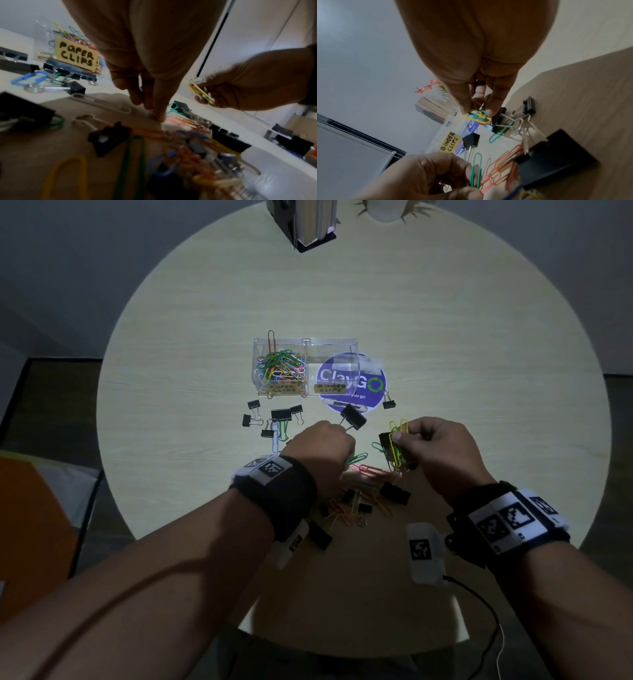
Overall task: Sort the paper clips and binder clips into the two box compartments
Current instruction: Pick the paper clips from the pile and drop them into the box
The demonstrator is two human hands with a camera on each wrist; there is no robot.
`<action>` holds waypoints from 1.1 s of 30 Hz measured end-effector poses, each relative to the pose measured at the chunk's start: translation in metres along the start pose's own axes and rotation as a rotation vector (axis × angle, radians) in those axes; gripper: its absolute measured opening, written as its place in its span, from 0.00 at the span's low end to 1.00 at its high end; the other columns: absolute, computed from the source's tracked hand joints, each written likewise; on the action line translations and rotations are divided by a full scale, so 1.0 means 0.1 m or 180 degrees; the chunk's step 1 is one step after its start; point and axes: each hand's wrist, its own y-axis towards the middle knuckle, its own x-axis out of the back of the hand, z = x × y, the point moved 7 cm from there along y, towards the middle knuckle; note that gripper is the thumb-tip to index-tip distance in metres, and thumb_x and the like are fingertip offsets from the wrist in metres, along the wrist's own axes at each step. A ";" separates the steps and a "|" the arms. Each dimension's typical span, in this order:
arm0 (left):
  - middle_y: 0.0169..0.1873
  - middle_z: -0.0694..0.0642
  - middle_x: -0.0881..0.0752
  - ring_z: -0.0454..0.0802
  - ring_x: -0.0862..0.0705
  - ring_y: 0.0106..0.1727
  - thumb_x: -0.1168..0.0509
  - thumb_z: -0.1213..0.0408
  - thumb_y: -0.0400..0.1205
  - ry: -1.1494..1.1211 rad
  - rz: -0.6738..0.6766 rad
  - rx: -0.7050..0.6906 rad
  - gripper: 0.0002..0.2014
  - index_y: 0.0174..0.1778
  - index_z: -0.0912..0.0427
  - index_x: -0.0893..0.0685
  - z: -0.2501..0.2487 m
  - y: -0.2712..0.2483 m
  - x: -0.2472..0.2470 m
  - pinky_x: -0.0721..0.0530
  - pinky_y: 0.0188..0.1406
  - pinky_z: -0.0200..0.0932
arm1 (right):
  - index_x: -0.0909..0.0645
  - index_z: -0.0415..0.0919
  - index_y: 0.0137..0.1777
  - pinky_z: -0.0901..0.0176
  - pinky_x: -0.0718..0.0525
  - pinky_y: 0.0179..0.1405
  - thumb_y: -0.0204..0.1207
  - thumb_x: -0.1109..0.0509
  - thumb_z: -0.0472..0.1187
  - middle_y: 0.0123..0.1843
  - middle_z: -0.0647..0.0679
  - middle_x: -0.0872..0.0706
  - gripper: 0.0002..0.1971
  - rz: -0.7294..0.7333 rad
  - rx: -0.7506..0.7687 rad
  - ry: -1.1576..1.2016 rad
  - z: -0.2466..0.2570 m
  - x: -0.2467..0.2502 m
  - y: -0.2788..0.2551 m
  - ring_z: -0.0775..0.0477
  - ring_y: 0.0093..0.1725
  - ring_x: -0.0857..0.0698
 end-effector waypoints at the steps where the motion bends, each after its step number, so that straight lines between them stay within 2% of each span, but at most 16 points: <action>1: 0.52 0.60 0.18 0.62 0.23 0.57 0.34 0.50 0.78 0.0055 0.0033 0.0065 0.16 0.53 0.59 0.14 0.00 0.00 0.00 0.26 0.49 0.50 | 0.12 0.41 0.36 0.43 0.15 0.37 0.72 0.22 0.40 0.24 0.51 0.17 0.06 0.0003 0.0013 0.0012 0.01 0.00 0.00 0.48 0.27 0.20; 3: 0.52 0.62 0.19 0.63 0.24 0.56 0.34 0.53 0.79 0.0134 0.0050 0.0214 0.15 0.53 0.60 0.14 0.02 -0.02 0.01 0.26 0.48 0.51 | 0.13 0.40 0.35 0.42 0.17 0.36 0.72 0.22 0.41 0.23 0.51 0.18 0.07 0.0023 0.0047 0.0014 0.06 -0.03 0.01 0.47 0.27 0.21; 5: 0.50 0.63 0.16 0.63 0.22 0.54 0.35 0.58 0.79 0.0066 0.0038 0.0330 0.11 0.50 0.61 0.15 0.06 -0.07 0.02 0.28 0.44 0.49 | 0.13 0.40 0.36 0.43 0.17 0.35 0.72 0.22 0.42 0.26 0.45 0.15 0.07 0.0070 0.0068 0.0005 0.16 -0.09 0.01 0.46 0.28 0.20; 8: 0.44 0.60 0.13 0.61 0.17 0.50 0.38 0.63 0.77 -0.0618 -0.0111 0.0545 0.06 0.45 0.58 0.17 0.24 -0.24 0.12 0.23 0.41 0.48 | 0.13 0.37 0.39 0.49 0.20 0.34 0.73 0.23 0.42 0.29 0.39 0.15 0.08 0.0147 0.0109 0.0074 0.37 -0.21 0.09 0.47 0.29 0.21; 10: 0.35 0.53 0.12 0.52 0.15 0.41 0.36 0.66 0.76 -0.1338 -0.0567 0.0786 0.03 0.39 0.56 0.17 0.41 -0.40 0.33 0.18 0.41 0.47 | 0.14 0.34 0.40 0.51 0.21 0.32 0.73 0.22 0.41 0.28 0.43 0.20 0.09 0.0238 0.0187 0.0105 0.58 -0.33 0.18 0.49 0.28 0.24; 11: 0.31 0.50 0.13 0.44 0.15 0.35 0.35 0.68 0.76 -0.1720 -0.0904 0.0942 0.04 0.37 0.56 0.17 0.51 -0.47 0.46 0.18 0.37 0.43 | 0.15 0.33 0.40 0.57 0.21 0.30 0.73 0.22 0.40 0.28 0.44 0.21 0.09 0.0277 0.0203 0.0149 0.68 -0.39 0.23 0.50 0.28 0.24; 12: 0.29 0.50 0.15 0.36 0.18 0.28 0.33 0.71 0.76 -0.2140 -0.1247 0.1087 0.05 0.37 0.58 0.17 0.62 -0.54 0.59 0.20 0.32 0.36 | 0.15 0.32 0.40 0.62 0.21 0.29 0.74 0.22 0.38 0.29 0.44 0.21 0.09 0.0300 0.0236 0.0236 0.79 -0.45 0.27 0.51 0.27 0.23; 13: 0.27 0.51 0.17 0.33 0.20 0.23 0.32 0.73 0.76 -0.2544 -0.1560 0.1234 0.04 0.38 0.60 0.16 0.73 -0.58 0.71 0.24 0.27 0.30 | 0.16 0.32 0.39 0.65 0.22 0.28 0.73 0.23 0.36 0.28 0.44 0.21 0.08 0.0292 0.0279 0.0307 0.93 -0.50 0.32 0.53 0.25 0.23; 15: 0.26 0.48 0.19 0.29 0.23 0.21 0.29 0.73 0.76 -0.2786 -0.2138 0.1551 0.04 0.38 0.60 0.16 1.01 -0.61 0.92 0.29 0.25 0.24 | 0.15 0.39 0.36 0.64 0.21 0.28 0.73 0.22 0.37 0.27 0.45 0.19 0.06 0.0255 0.0447 0.0177 1.19 -0.62 0.45 0.55 0.24 0.22; 18: 0.25 0.44 0.20 0.31 0.22 0.24 0.25 0.67 0.74 -0.2571 -0.2518 0.1915 0.07 0.36 0.54 0.16 1.40 -0.51 1.09 0.27 0.27 0.23 | 0.17 0.43 0.30 0.49 0.14 0.40 0.70 0.22 0.42 0.29 0.46 0.14 0.10 0.0219 0.0737 -0.0232 1.51 -0.82 0.69 0.46 0.32 0.14; 19: 0.25 0.45 0.19 0.34 0.20 0.27 0.25 0.66 0.73 -0.2455 -0.2511 0.1992 0.07 0.35 0.52 0.17 1.47 -0.46 1.10 0.22 0.31 0.28 | 0.17 0.42 0.30 0.48 0.13 0.42 0.70 0.22 0.42 0.30 0.46 0.12 0.11 0.0178 0.0790 -0.0382 1.57 -0.88 0.77 0.43 0.34 0.12; 20: 0.27 0.47 0.17 0.43 0.17 0.31 0.26 0.65 0.72 -0.2294 -0.2475 0.2054 0.06 0.34 0.52 0.17 1.52 -0.41 1.09 0.17 0.37 0.37 | 0.17 0.40 0.31 0.49 0.13 0.43 0.70 0.22 0.43 0.31 0.44 0.11 0.10 0.0149 0.0881 -0.0534 1.65 -0.95 0.83 0.41 0.36 0.11; 22: 0.34 0.54 0.12 0.57 0.14 0.41 0.30 0.65 0.73 -0.1844 -0.2317 0.2085 0.03 0.36 0.53 0.17 1.54 -0.32 1.06 0.14 0.43 0.47 | 0.15 0.38 0.35 0.55 0.16 0.42 0.71 0.24 0.44 0.35 0.42 0.10 0.10 0.0153 0.1044 -0.0979 1.76 -1.11 0.89 0.41 0.39 0.12; 23: 0.37 0.56 0.11 0.60 0.14 0.44 0.31 0.65 0.73 -0.1608 -0.2233 0.2056 0.02 0.38 0.54 0.16 1.53 -0.29 1.05 0.15 0.44 0.50 | 0.15 0.37 0.36 0.55 0.17 0.41 0.71 0.25 0.44 0.36 0.41 0.10 0.10 0.0154 0.1116 -0.1244 1.79 -1.18 0.91 0.40 0.41 0.13; 28: 0.44 0.58 0.12 0.62 0.19 0.54 0.32 0.59 0.77 -0.0718 -0.2069 0.1864 0.07 0.45 0.54 0.10 1.44 -0.23 1.05 0.19 0.47 0.51 | 0.15 0.38 0.36 0.55 0.20 0.38 0.70 0.31 0.43 0.37 0.40 0.13 0.08 0.0161 0.1225 -0.2357 1.71 -1.41 0.90 0.34 0.44 0.16; 33: 0.50 0.59 0.14 0.61 0.20 0.58 0.32 0.53 0.80 -0.0787 -0.2156 0.1875 0.12 0.53 0.52 0.09 1.46 -0.30 1.03 0.17 0.53 0.53 | 0.14 0.40 0.40 0.55 0.26 0.38 0.74 0.30 0.45 0.42 0.39 0.12 0.09 0.0243 0.1565 -0.2909 1.75 -1.45 0.85 0.35 0.45 0.17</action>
